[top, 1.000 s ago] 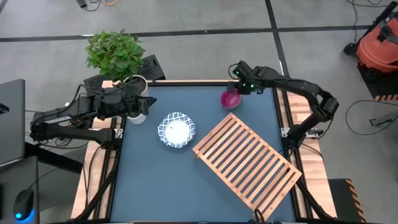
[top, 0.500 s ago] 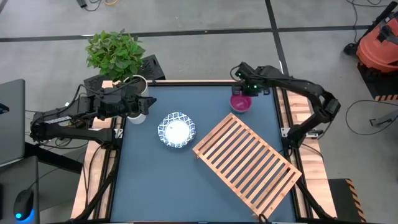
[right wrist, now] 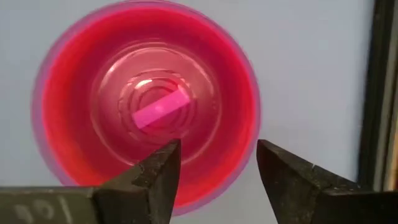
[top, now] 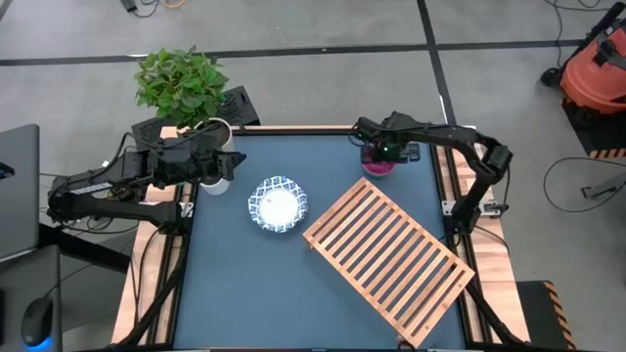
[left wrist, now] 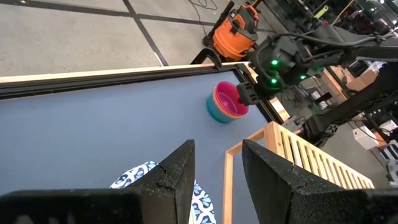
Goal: Place and stack bowls onto a shelf
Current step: Put the small purple bowl on the shelf
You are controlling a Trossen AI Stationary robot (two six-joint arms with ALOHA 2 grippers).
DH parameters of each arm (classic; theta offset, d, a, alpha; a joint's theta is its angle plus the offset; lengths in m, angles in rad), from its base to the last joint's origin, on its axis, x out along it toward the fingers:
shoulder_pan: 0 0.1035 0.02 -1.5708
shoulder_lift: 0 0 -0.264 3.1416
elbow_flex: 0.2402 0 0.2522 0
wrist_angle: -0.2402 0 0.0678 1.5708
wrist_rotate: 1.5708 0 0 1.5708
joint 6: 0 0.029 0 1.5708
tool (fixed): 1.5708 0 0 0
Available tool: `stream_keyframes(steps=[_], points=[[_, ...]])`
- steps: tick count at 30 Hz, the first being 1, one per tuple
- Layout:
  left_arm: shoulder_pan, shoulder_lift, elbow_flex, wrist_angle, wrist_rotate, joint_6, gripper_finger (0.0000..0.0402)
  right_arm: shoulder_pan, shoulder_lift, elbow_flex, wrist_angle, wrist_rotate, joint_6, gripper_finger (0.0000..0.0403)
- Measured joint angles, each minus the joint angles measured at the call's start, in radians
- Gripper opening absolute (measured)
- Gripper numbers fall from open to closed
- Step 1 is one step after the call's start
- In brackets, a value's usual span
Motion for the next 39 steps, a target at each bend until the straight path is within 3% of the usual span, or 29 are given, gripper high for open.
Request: stream_keyframes(steps=[23,39], points=[[0.0,0.0,0.0,0.0,-0.001,0.008,0.0118,-0.028,0.001,-0.089,0.058,-0.035,0.021,0.0192],[0.0,0.0,0.0,0.0,-0.003,0.009,0.0118,-0.028,0.001,-0.089,0.064,-0.027,0.026,0.0091]])
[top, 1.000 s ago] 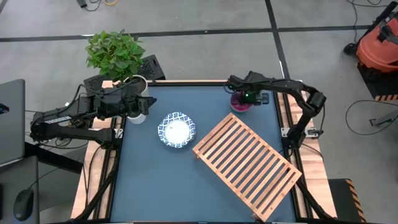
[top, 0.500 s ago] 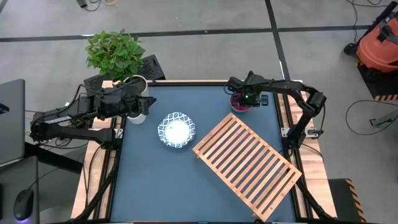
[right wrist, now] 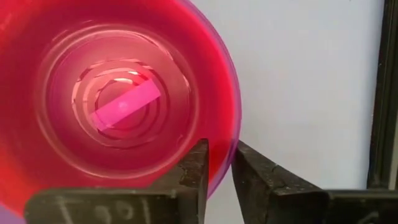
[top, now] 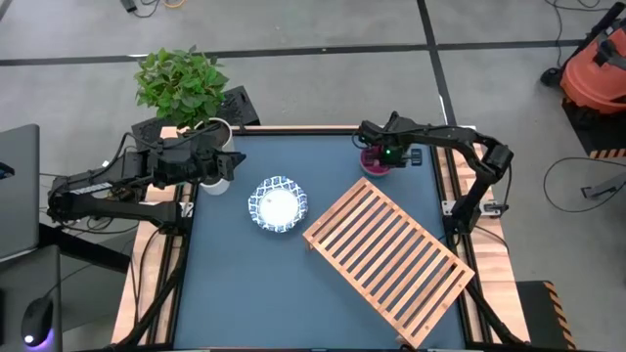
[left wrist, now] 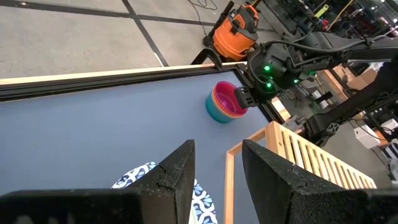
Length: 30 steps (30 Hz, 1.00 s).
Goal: Place and stack bowls onto a shelf
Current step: Put the small purple bowl on the shelf
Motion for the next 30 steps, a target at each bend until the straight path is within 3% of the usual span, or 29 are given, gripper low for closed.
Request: stream_keyframes(steps=[23,30], points=[[0.0,0.0,0.0,-0.027,-0.025,-0.001,0.0118,0.001,-0.001,0.051,0.0,-0.003,-0.001,0.0072],[0.0,0.0,0.0,-0.031,-0.026,-0.001,0.0118,0.001,-0.001,0.095,0.006,0.0,-0.009,0.0027]])
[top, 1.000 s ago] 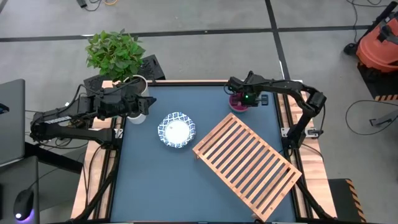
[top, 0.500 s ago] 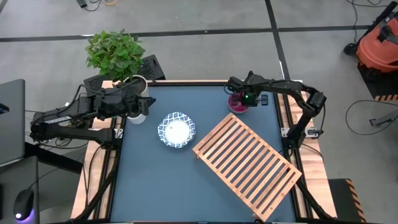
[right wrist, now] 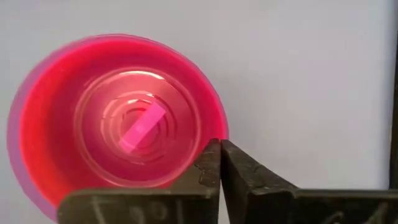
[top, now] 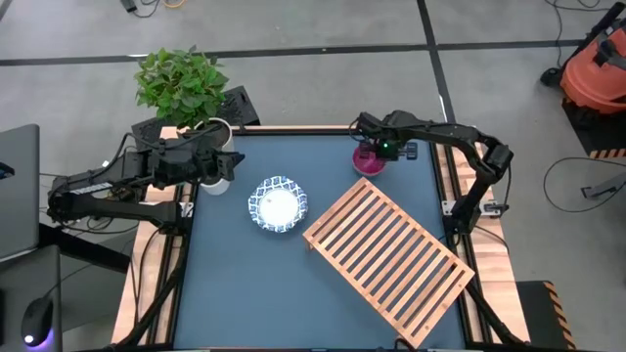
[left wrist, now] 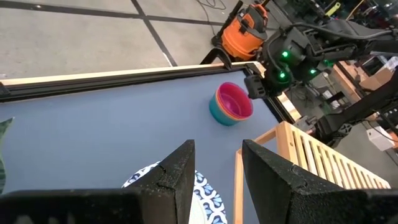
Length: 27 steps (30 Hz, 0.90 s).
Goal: Place and stack bowls onto a shelf
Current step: Put the small purple bowl on the shelf
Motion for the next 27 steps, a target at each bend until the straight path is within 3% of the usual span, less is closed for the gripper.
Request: stream_keyframes(steps=[6,19,27], points=[[0.0,0.0,0.0,-0.029,-0.001,-0.001,0.0118,-0.001,0.0,0.0,0.0,0.0,-0.01,0.0023],[0.0,0.0,0.0,-0.036,-0.001,0.004,0.0118,-0.001,0.0,0.0,0.003,-0.001,0.0,0.0124],[0.0,0.0,0.0,-0.038,-0.001,0.009,0.0118,-0.001,0.002,0.0,0.009,0.0,0.001,0.0119]])
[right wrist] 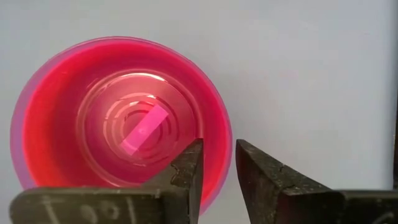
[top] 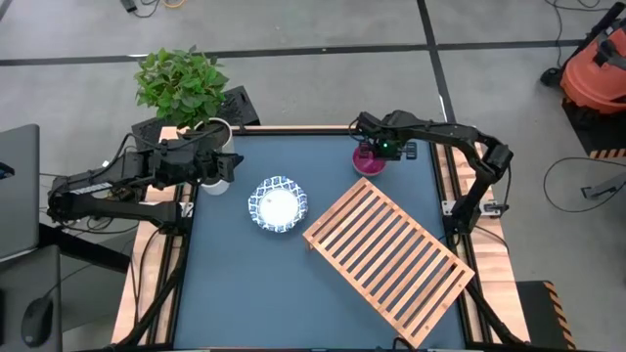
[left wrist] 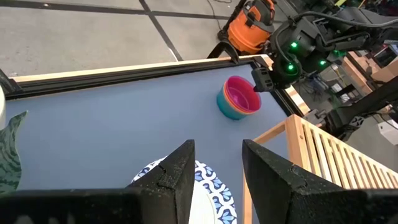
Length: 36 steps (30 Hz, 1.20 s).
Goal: Place and stack bowls onto a shelf
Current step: Put the small purple bowl on the shelf
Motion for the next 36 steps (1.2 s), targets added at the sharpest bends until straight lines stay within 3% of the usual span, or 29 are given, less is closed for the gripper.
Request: stream_keyframes(steps=[29,36], points=[[0.0,0.0,0.0,-0.002,0.003,0.011,0.0118,-0.001,0.002,-0.061,0.044,-0.011,0.03,0.0109],[0.0,0.0,0.0,-0.002,0.006,0.011,0.0118,-0.001,0.001,-0.061,0.043,-0.01,0.05,0.0062]])
